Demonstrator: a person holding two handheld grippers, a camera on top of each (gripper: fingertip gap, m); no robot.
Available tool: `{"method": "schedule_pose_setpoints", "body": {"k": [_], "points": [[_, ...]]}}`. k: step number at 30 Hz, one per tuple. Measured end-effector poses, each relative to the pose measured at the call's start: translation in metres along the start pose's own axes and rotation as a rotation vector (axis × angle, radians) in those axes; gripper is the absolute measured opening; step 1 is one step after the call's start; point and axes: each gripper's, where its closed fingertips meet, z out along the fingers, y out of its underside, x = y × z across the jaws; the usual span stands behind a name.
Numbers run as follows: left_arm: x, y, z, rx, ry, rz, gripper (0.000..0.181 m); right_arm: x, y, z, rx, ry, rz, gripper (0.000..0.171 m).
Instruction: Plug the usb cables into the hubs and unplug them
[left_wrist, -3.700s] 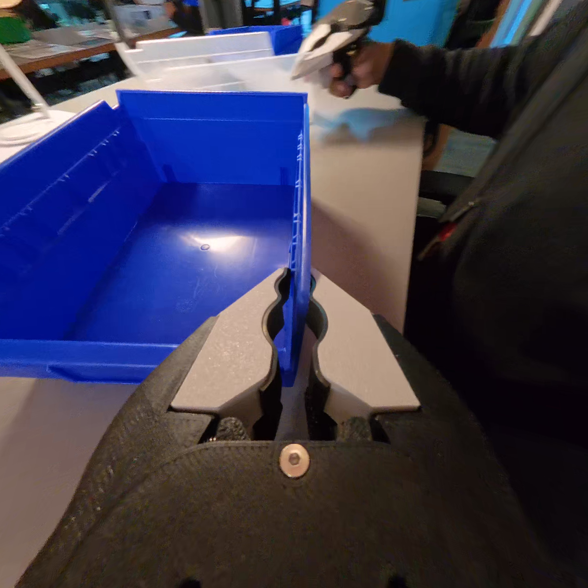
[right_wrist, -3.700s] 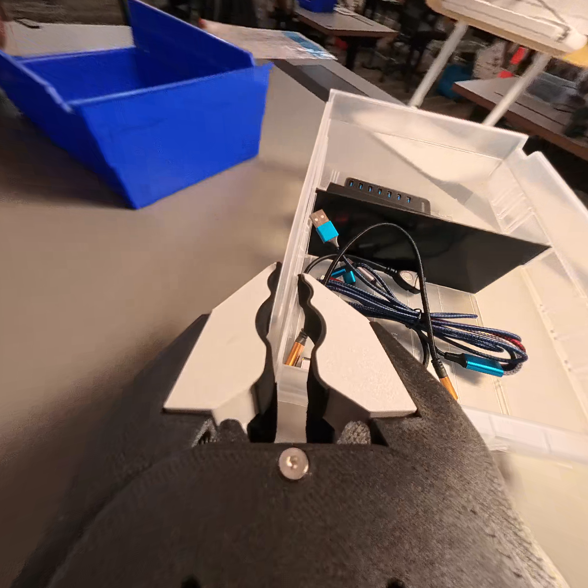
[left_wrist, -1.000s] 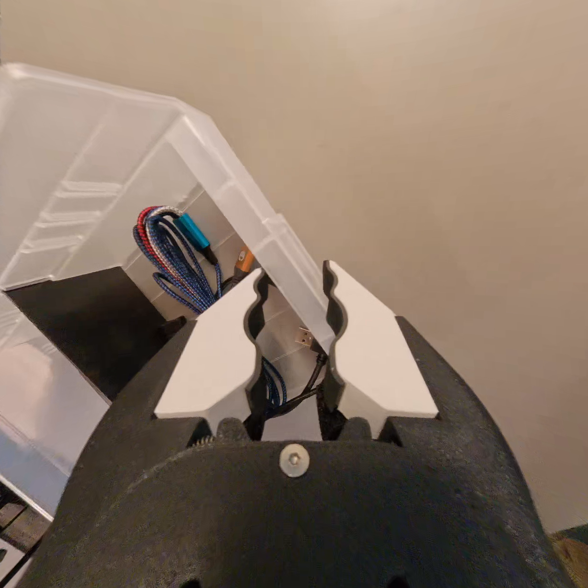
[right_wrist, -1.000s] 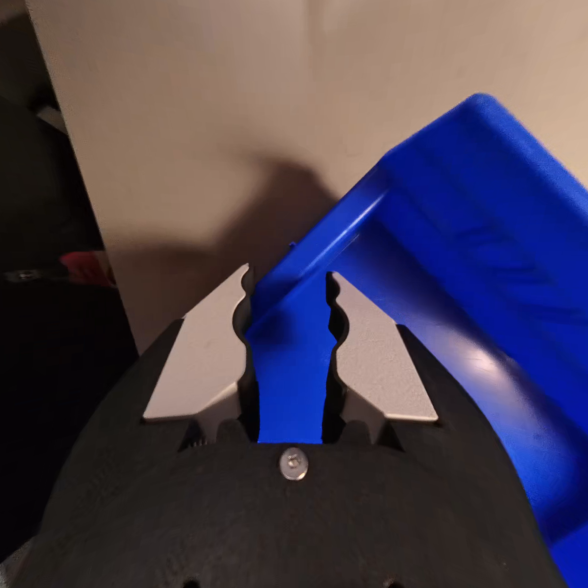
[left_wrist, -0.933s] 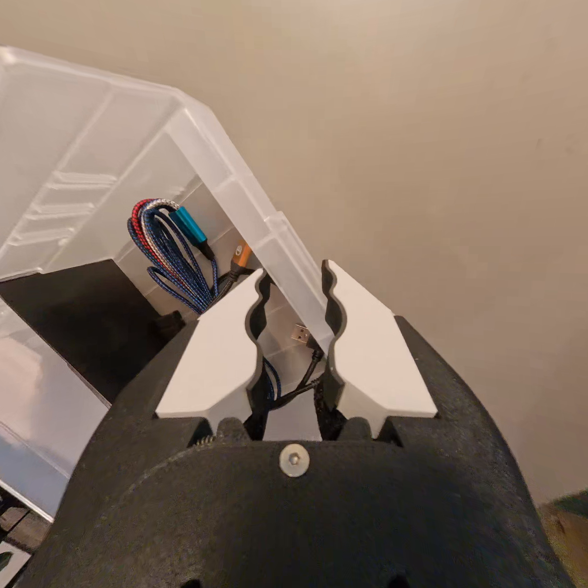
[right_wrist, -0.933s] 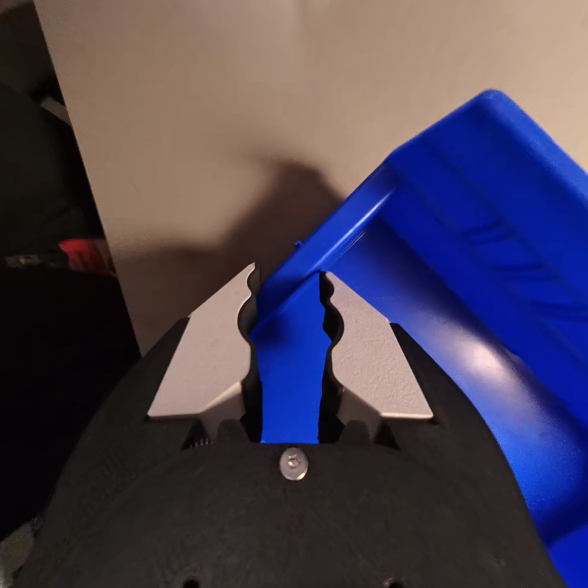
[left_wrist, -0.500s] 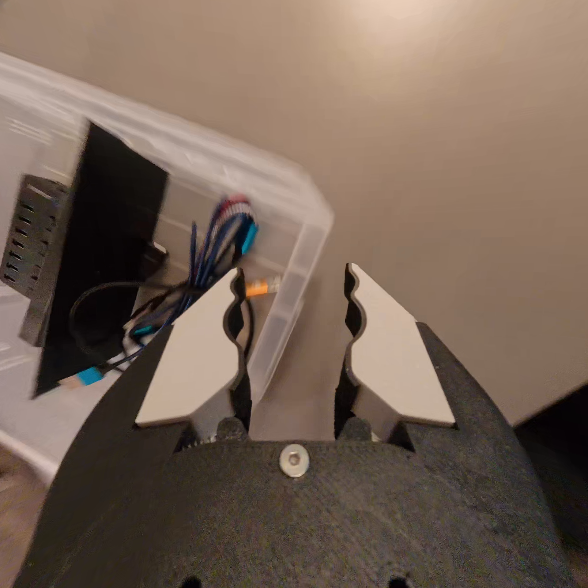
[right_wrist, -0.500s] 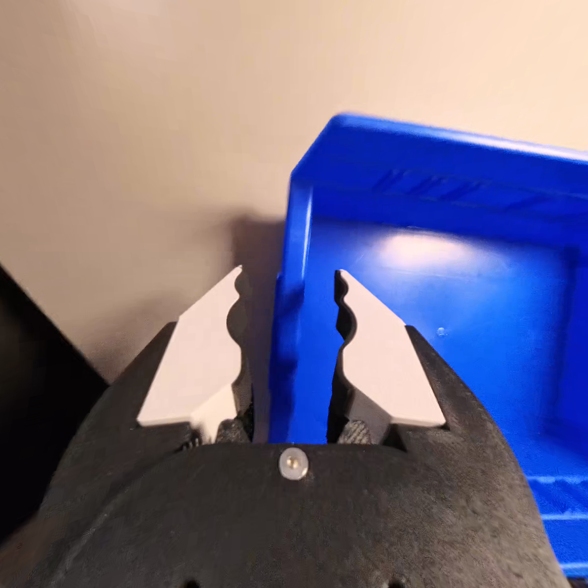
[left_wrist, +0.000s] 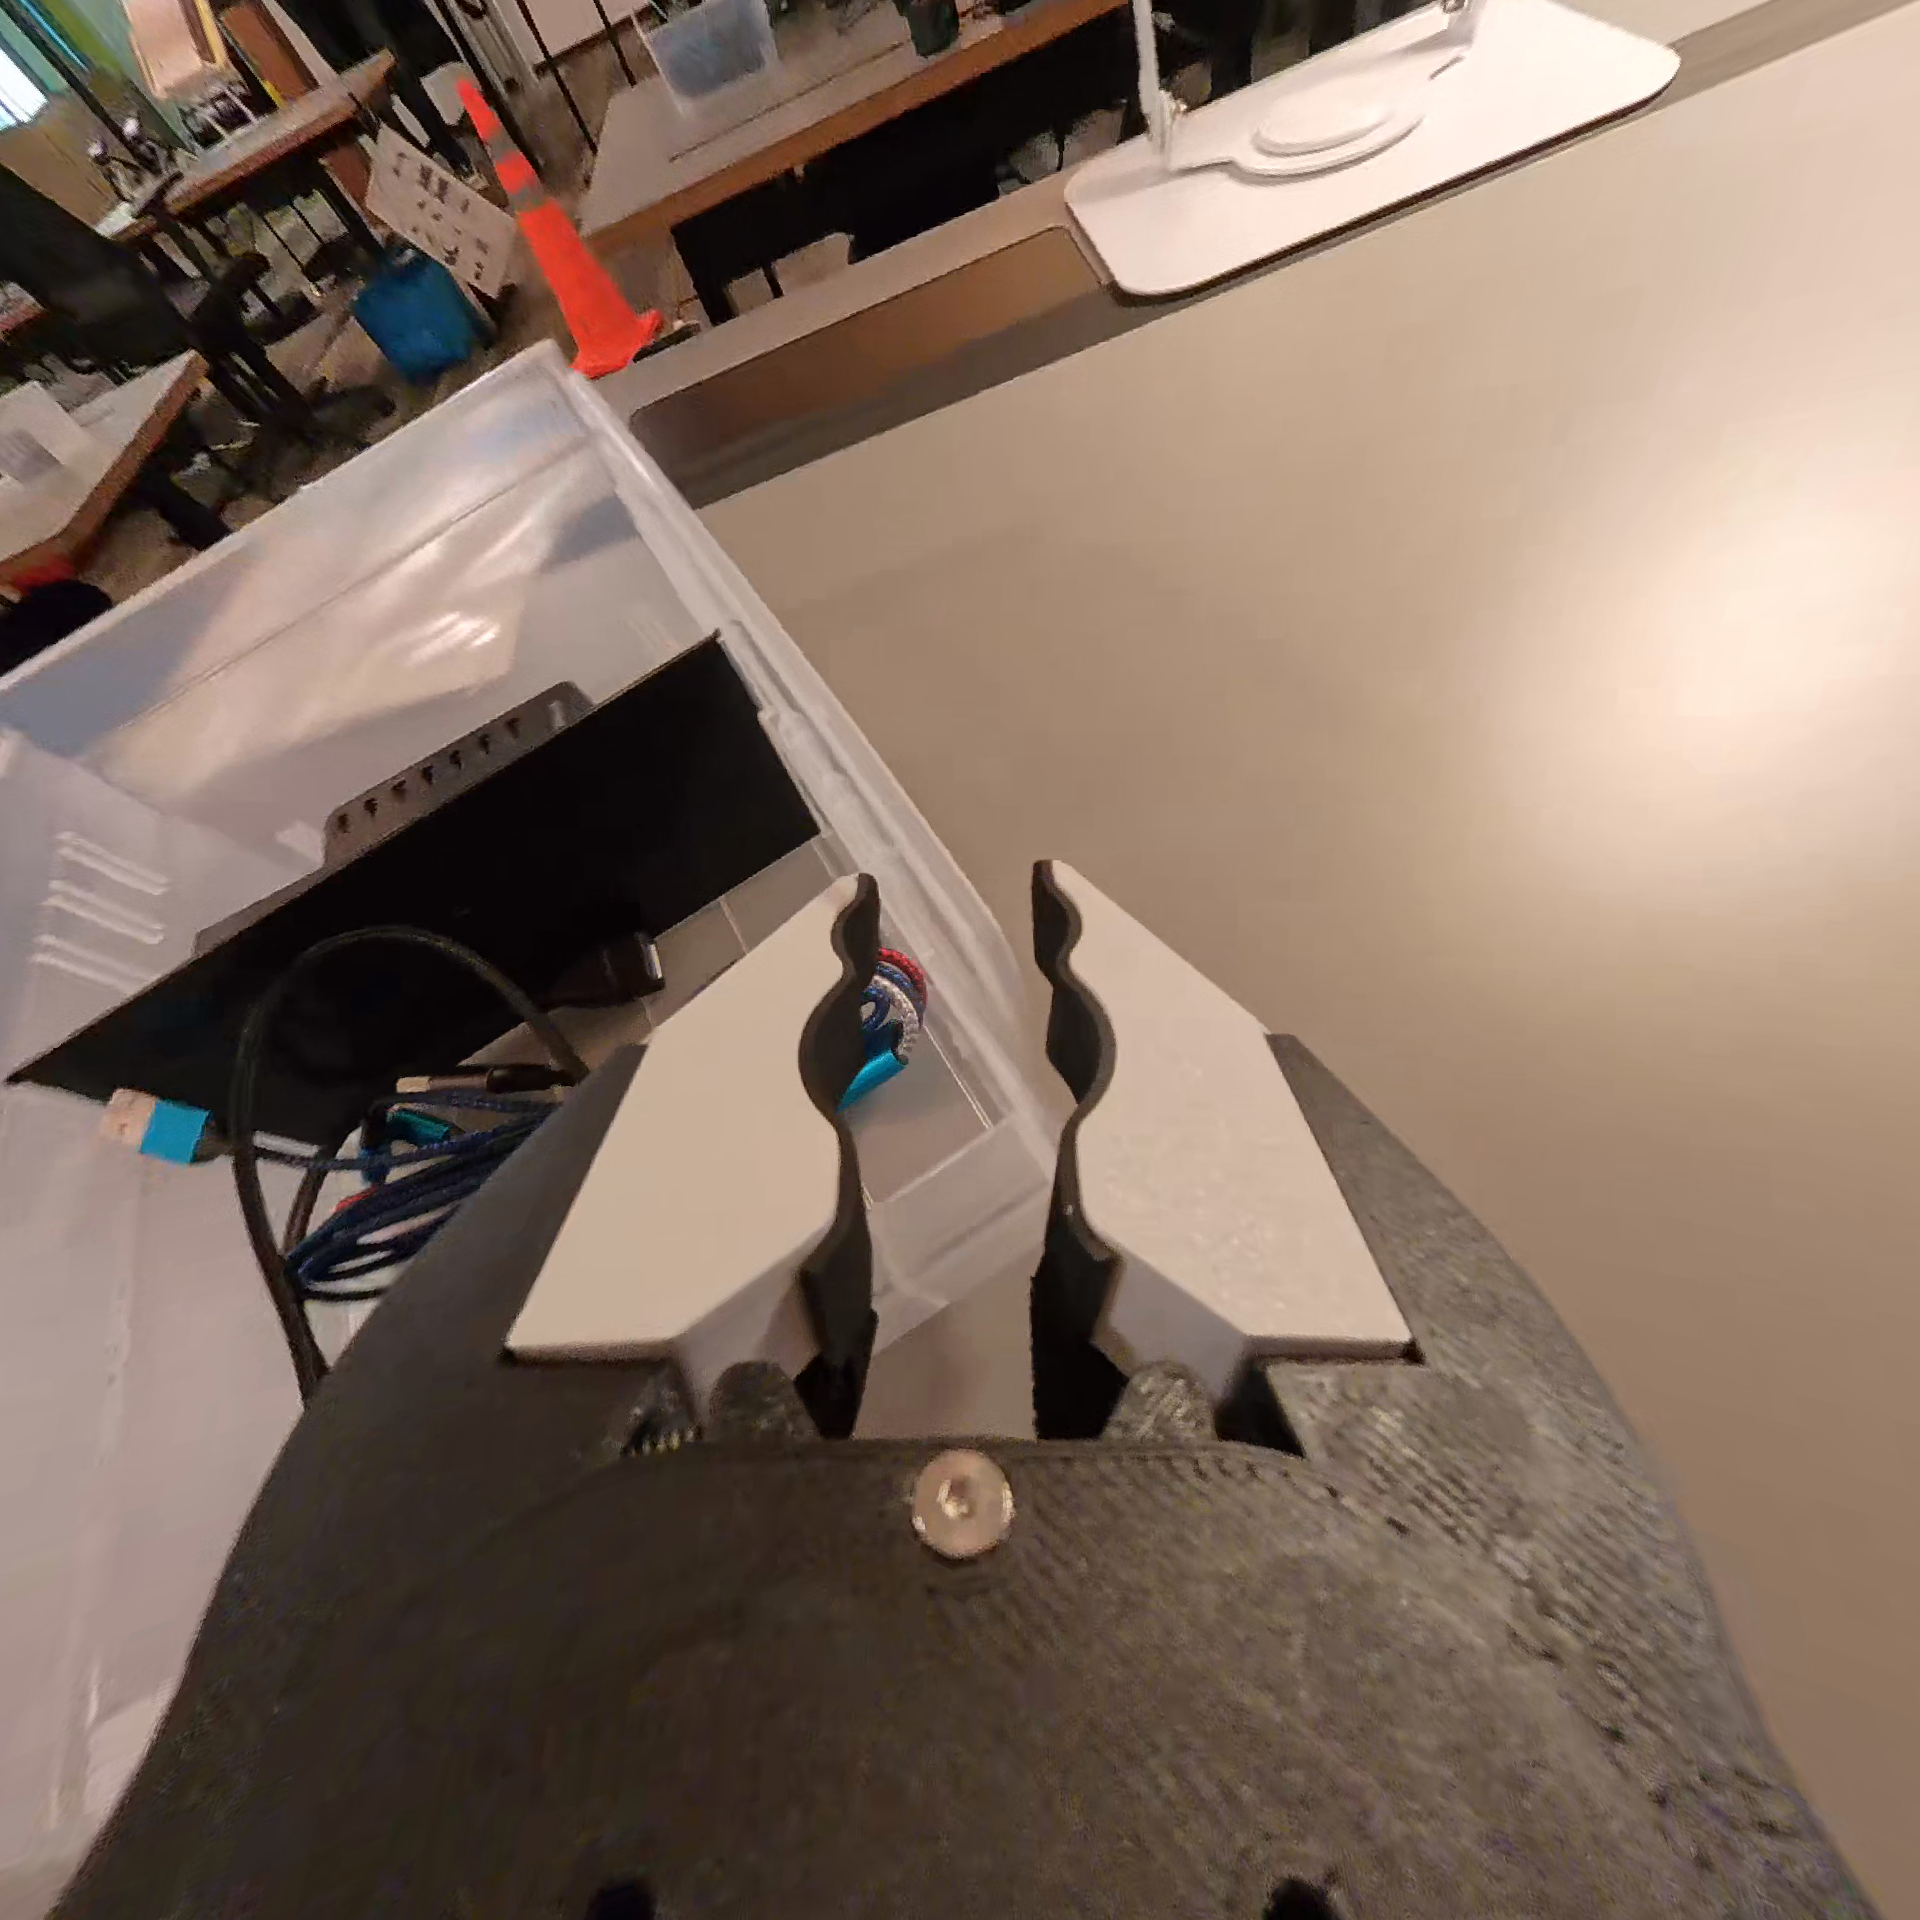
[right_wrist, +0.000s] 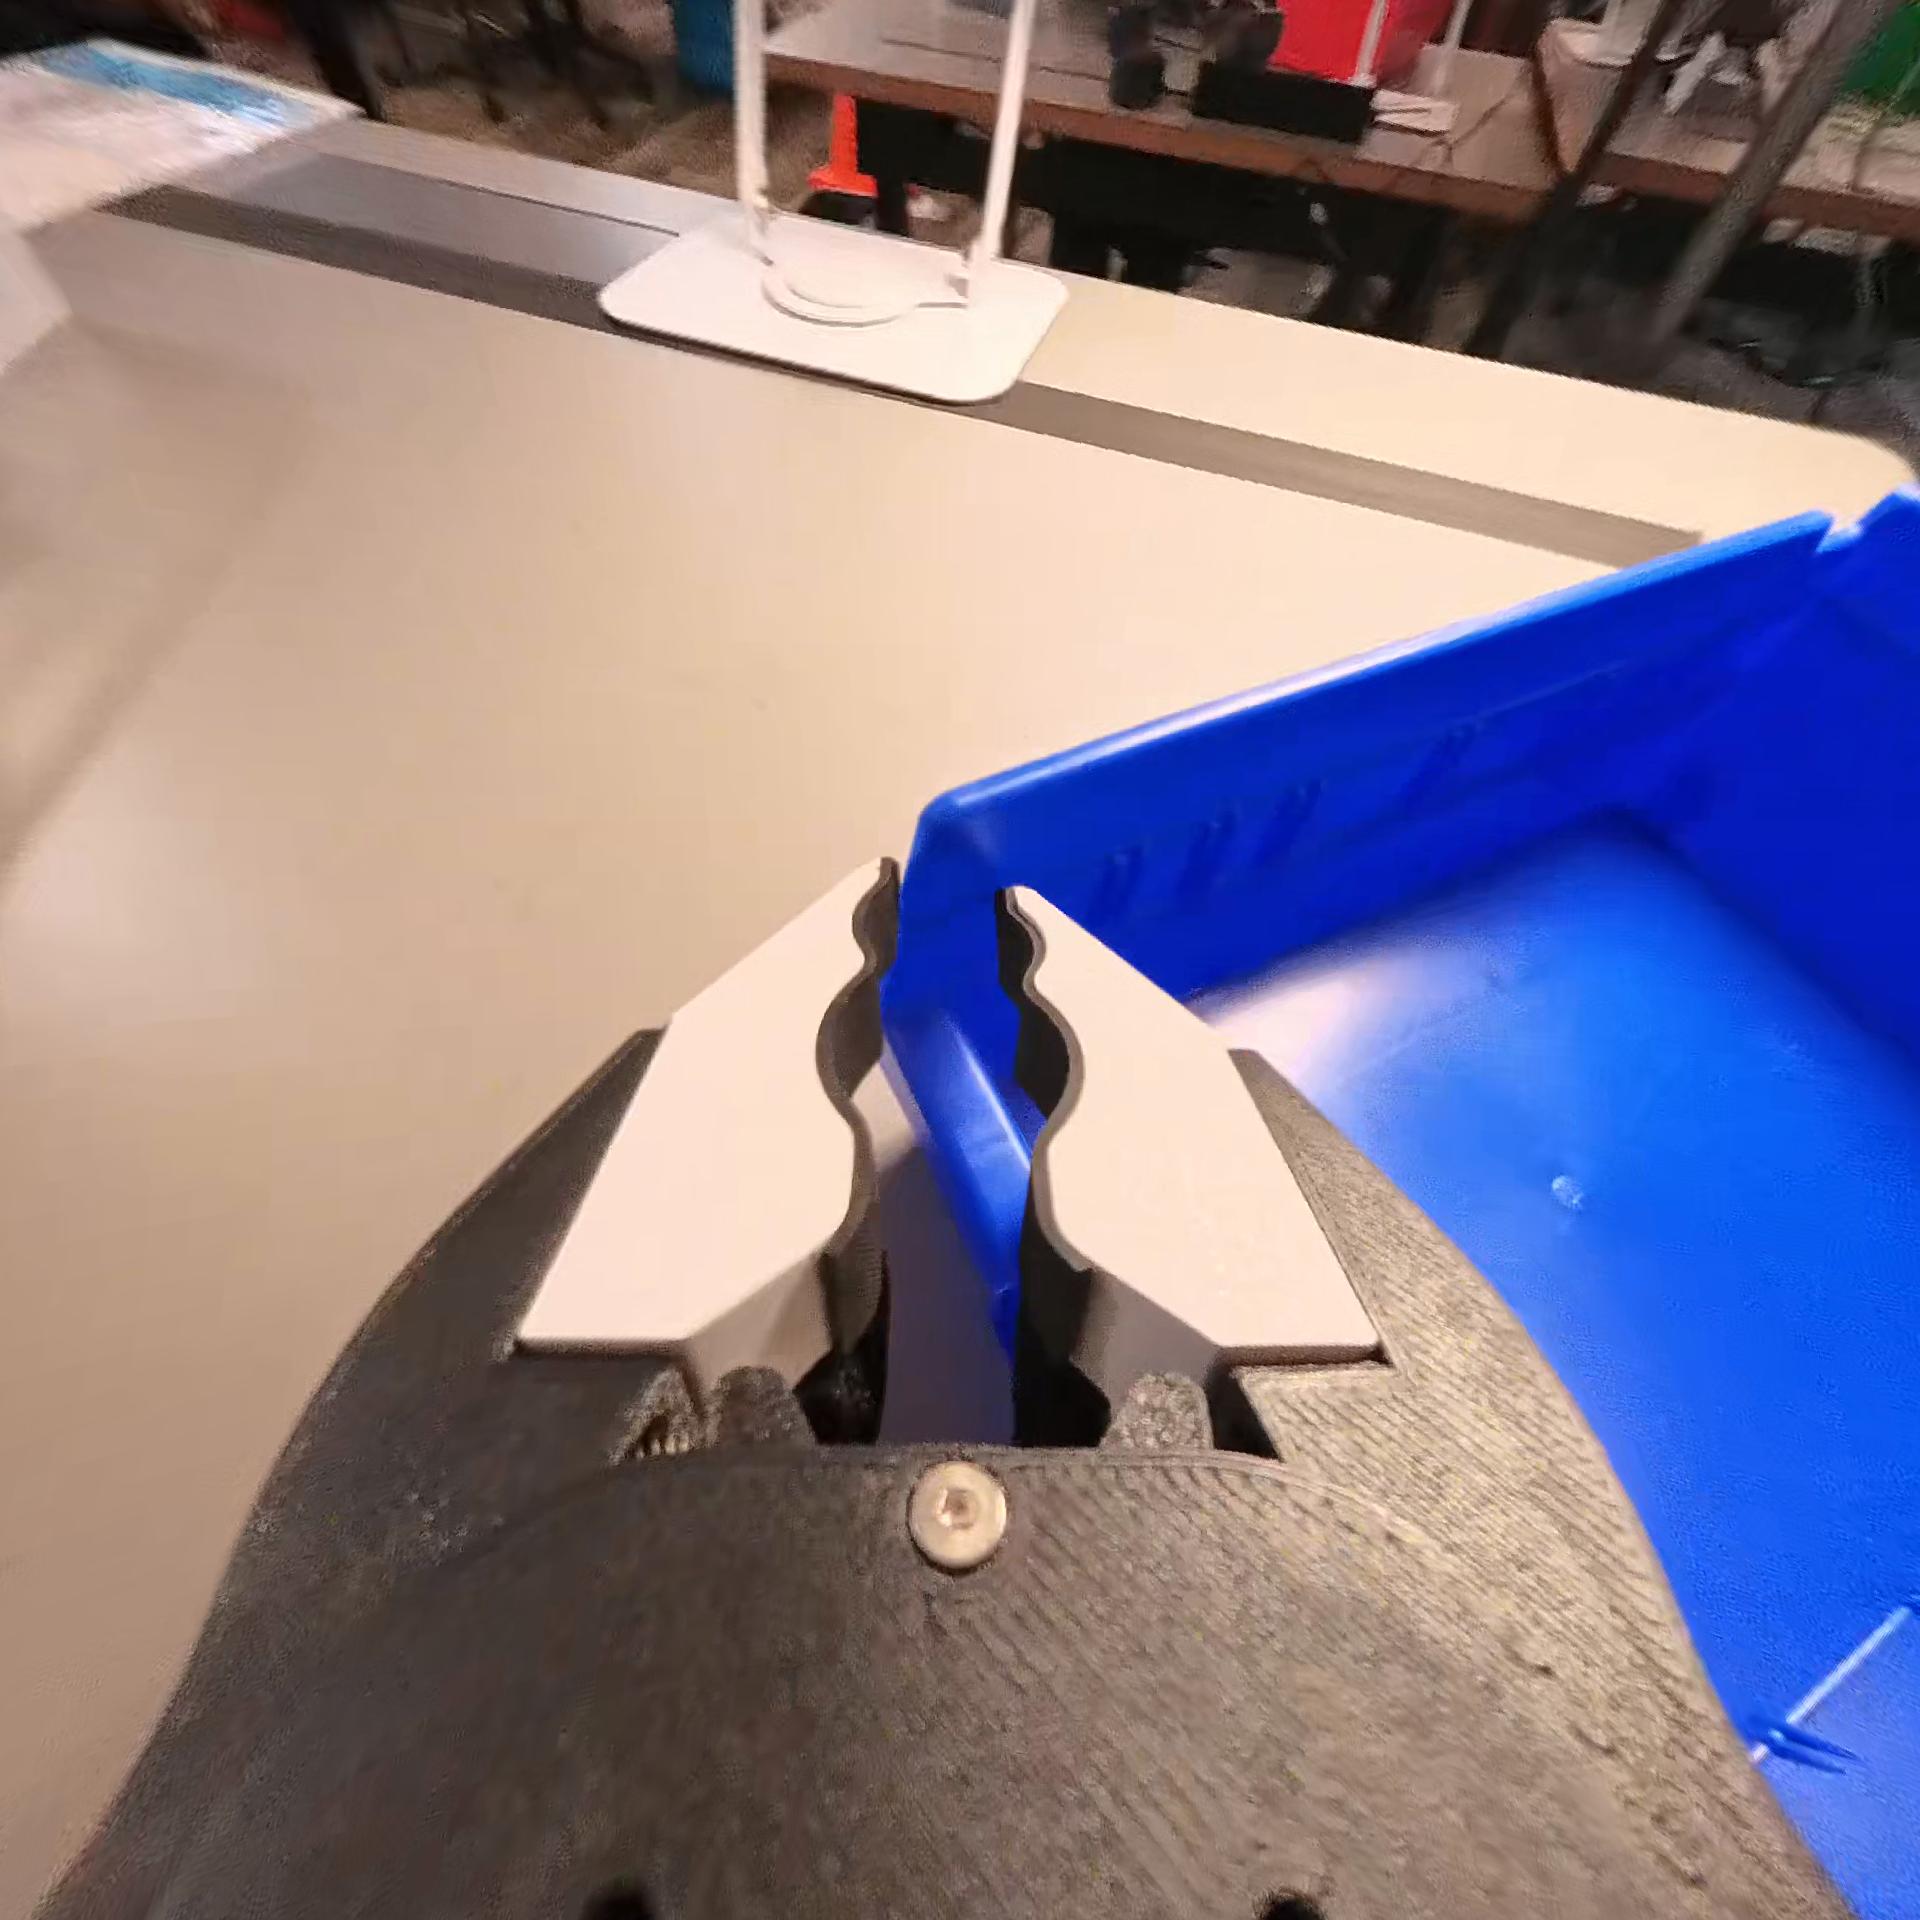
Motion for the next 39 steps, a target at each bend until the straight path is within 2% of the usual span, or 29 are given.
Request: {"method": "schedule_pose_setpoints", "body": {"k": [6, 10, 14, 16, 18, 19, 21, 27, 32, 39], "points": [[-0.047, 0.027, -0.035, 0.037, -0.133, -0.021, 0.01, 0.021, 0.025, -0.052, 0.016, -0.081, -0.105, 0.014], [-0.066, 0.034, -0.048, 0.049, -0.19, -0.019, 0.008, 0.044, 0.036, -0.073, 0.038, 0.007, -0.081, 0.012], [-0.071, 0.032, -0.044, 0.07, -0.21, 0.003, 0.008, 0.066, 0.049, -0.062, 0.023, 0.168, -0.008, 0.042], [-0.073, 0.033, -0.044, 0.07, -0.208, -0.004, 0.008, 0.072, 0.046, -0.059, 0.052, 0.221, -0.011, 0.035], [-0.078, 0.036, -0.047, 0.068, -0.214, -0.015, 0.008, 0.083, 0.046, -0.059, 0.052, 0.301, -0.041, 0.012], [-0.08, 0.038, -0.05, 0.071, -0.215, -0.017, 0.008, 0.091, 0.047, -0.061, 0.043, 0.346, -0.082, 0.01], [-0.084, 0.043, -0.056, 0.076, -0.211, -0.022, 0.008, 0.102, 0.05, -0.066, 0.033, 0.368, -0.138, 0.009], [-0.096, 0.054, -0.074, 0.054, -0.205, -0.003, 0.008, 0.136, 0.061, -0.082, 0.015, 0.33, -0.077, 0.006], [-0.114, 0.062, -0.075, 0.047, -0.22, -0.015, 0.008, 0.164, 0.062, -0.08, -0.007, 0.321, -0.04, 0.005], [-0.142, 0.071, -0.075, 0.028, -0.225, -0.019, 0.008, 0.167, 0.064, -0.083, -0.018, 0.293, -0.03, 0.005]]}}
